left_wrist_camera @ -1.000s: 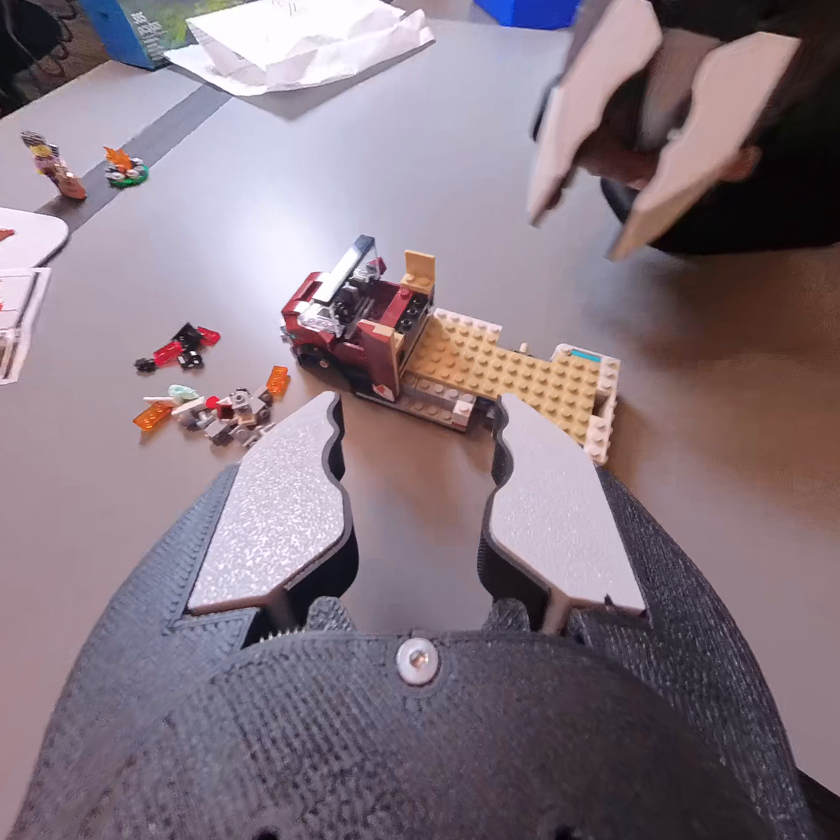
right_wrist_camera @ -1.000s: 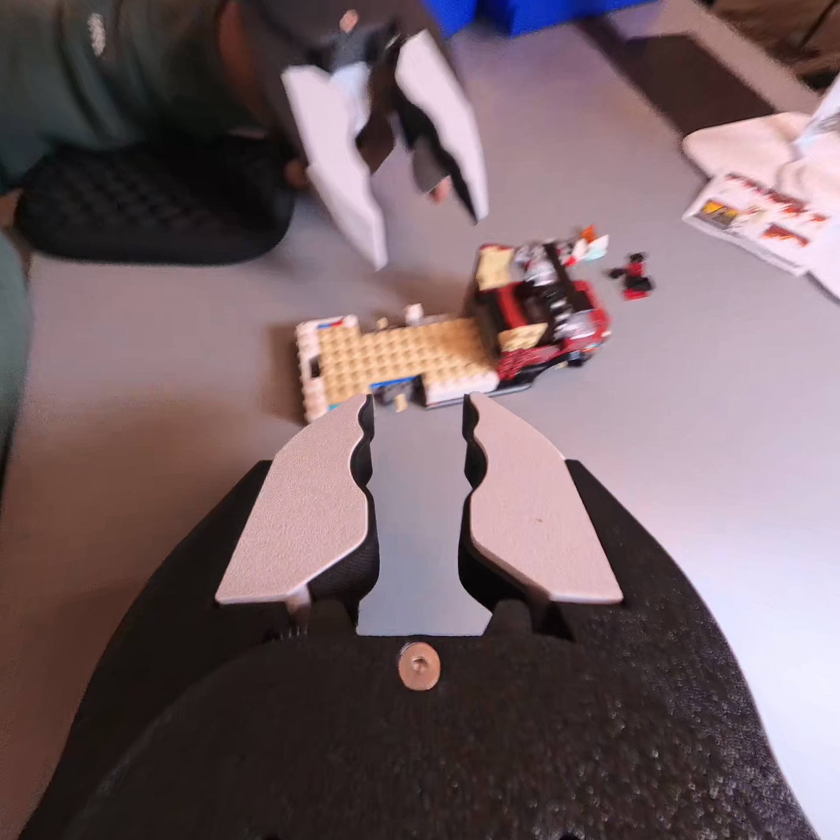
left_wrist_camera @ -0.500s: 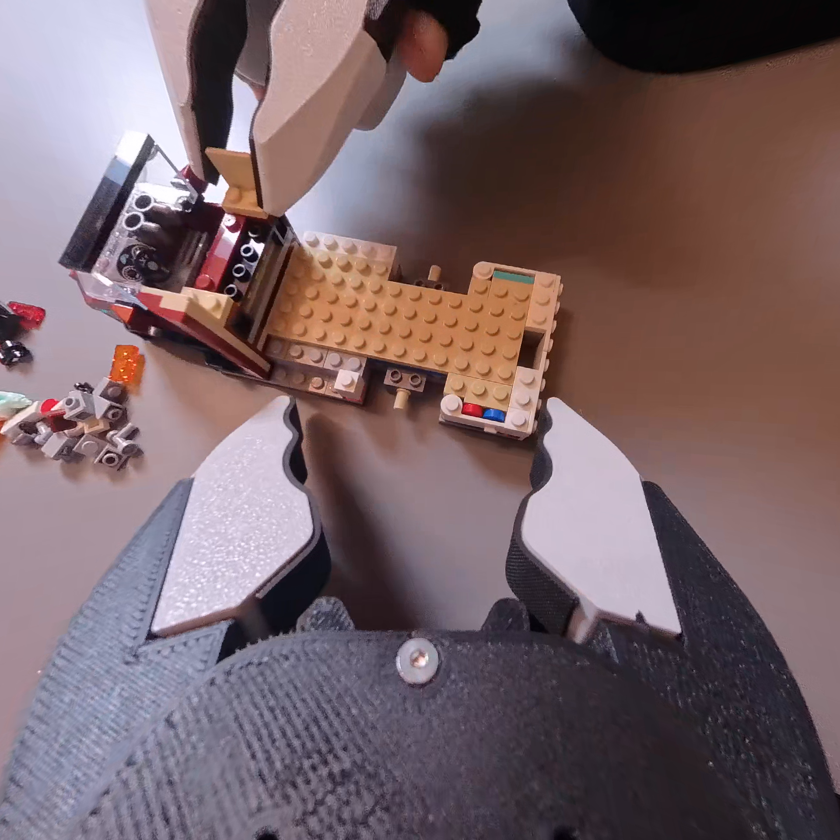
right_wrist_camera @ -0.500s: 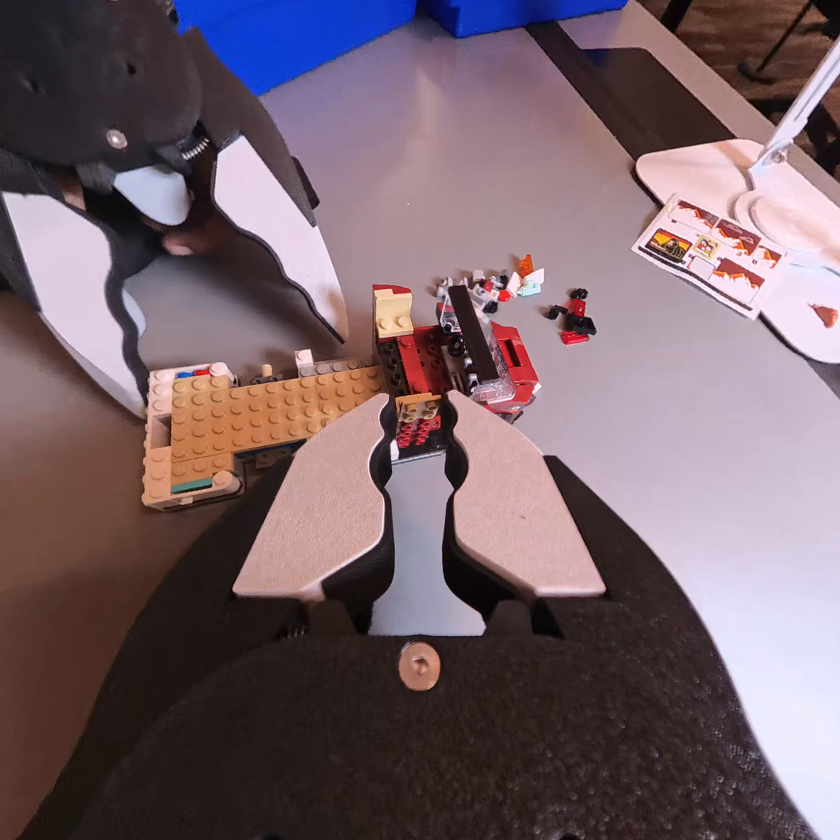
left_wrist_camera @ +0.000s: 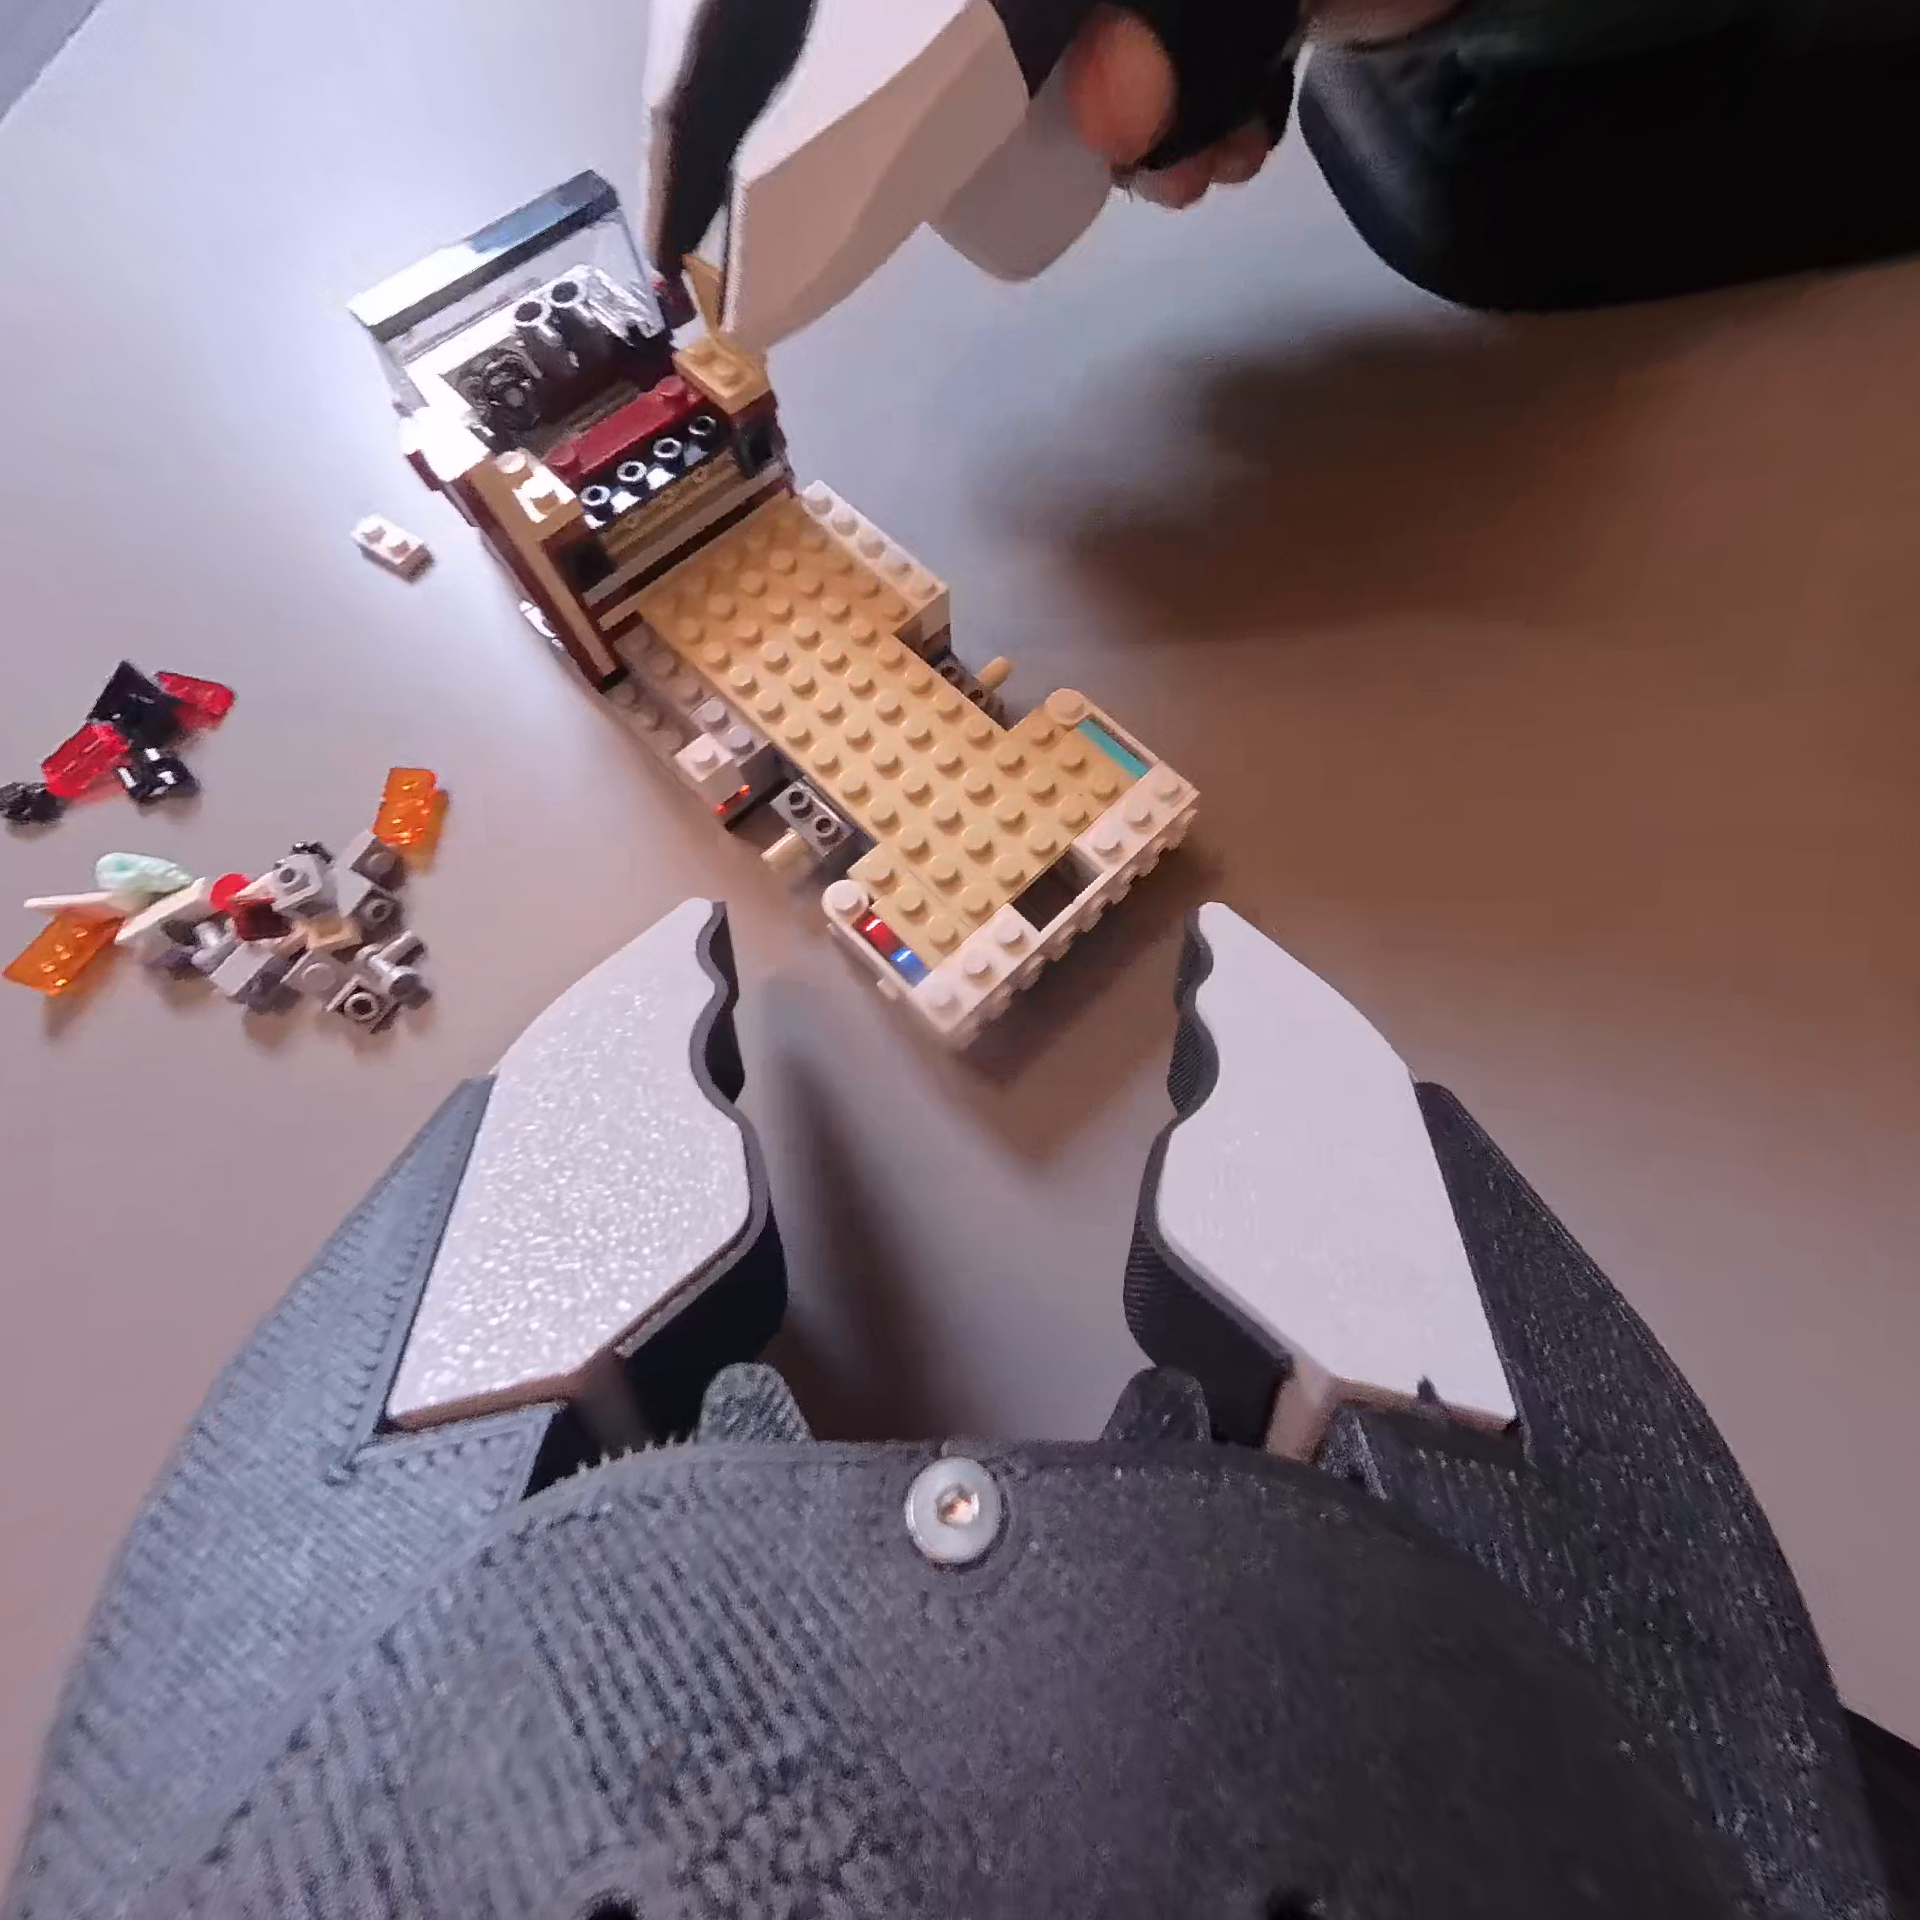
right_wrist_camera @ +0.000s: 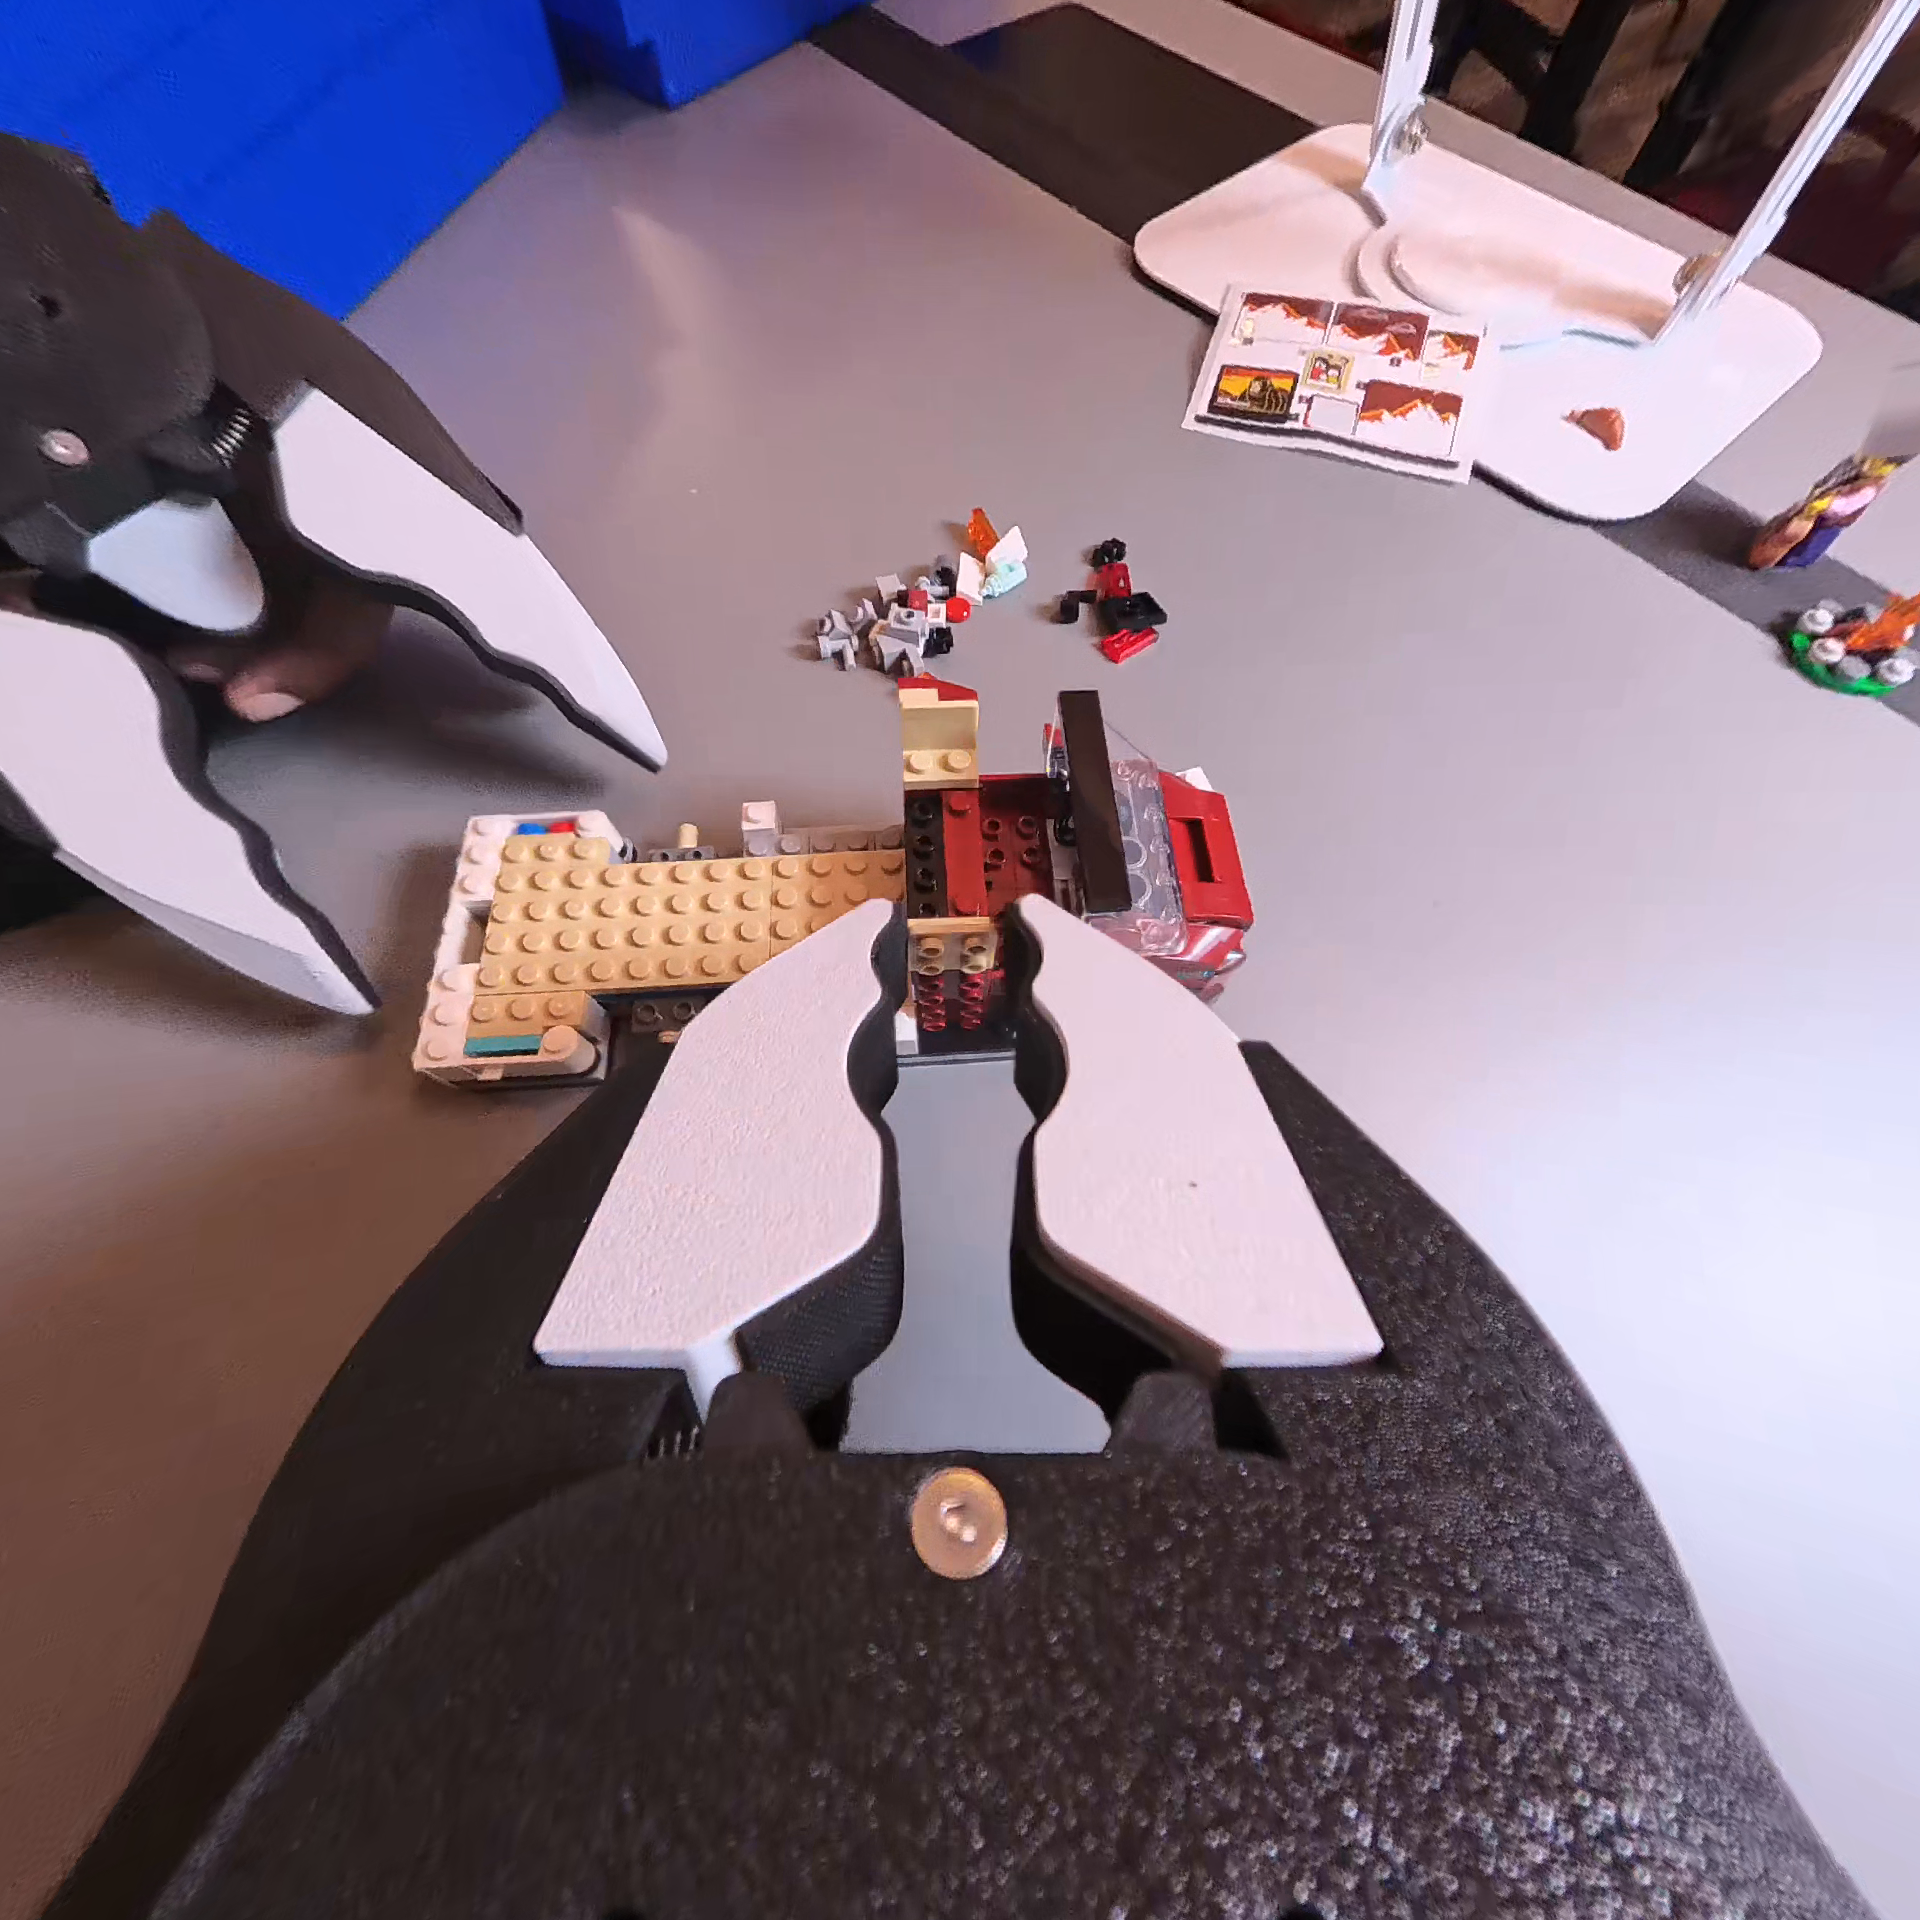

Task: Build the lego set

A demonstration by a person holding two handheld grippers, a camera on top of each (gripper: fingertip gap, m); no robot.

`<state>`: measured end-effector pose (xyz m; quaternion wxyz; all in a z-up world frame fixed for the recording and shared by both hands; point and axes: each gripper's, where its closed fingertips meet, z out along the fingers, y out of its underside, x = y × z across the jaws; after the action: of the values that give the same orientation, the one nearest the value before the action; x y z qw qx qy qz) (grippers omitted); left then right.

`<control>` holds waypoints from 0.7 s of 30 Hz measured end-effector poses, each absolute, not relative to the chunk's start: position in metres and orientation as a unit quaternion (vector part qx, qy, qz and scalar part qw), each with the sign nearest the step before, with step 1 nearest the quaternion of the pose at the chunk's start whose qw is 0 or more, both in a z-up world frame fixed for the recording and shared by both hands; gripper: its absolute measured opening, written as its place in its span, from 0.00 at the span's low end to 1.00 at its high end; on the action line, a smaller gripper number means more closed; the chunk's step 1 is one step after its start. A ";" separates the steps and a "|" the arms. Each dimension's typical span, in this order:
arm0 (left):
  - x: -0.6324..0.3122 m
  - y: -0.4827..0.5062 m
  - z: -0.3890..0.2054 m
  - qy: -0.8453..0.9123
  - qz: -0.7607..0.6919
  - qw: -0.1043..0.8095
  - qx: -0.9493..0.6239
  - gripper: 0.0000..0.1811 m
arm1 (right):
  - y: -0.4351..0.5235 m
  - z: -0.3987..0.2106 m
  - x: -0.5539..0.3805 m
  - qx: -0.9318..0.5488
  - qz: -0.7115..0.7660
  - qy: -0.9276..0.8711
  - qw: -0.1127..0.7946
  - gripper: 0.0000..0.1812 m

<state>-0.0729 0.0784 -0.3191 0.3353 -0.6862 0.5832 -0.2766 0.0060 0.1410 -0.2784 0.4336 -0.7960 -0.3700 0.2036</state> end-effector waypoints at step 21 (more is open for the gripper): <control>-0.090 0.124 -0.263 0.482 -0.307 0.478 -0.667 0.31 | 0.149 -0.222 0.018 -0.735 0.232 -0.358 0.528 0.13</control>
<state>-0.0897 0.1241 -0.2629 0.4781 -0.6674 0.4816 -0.3067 0.0175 0.1486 -0.2222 0.5279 -0.7346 -0.3575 0.2321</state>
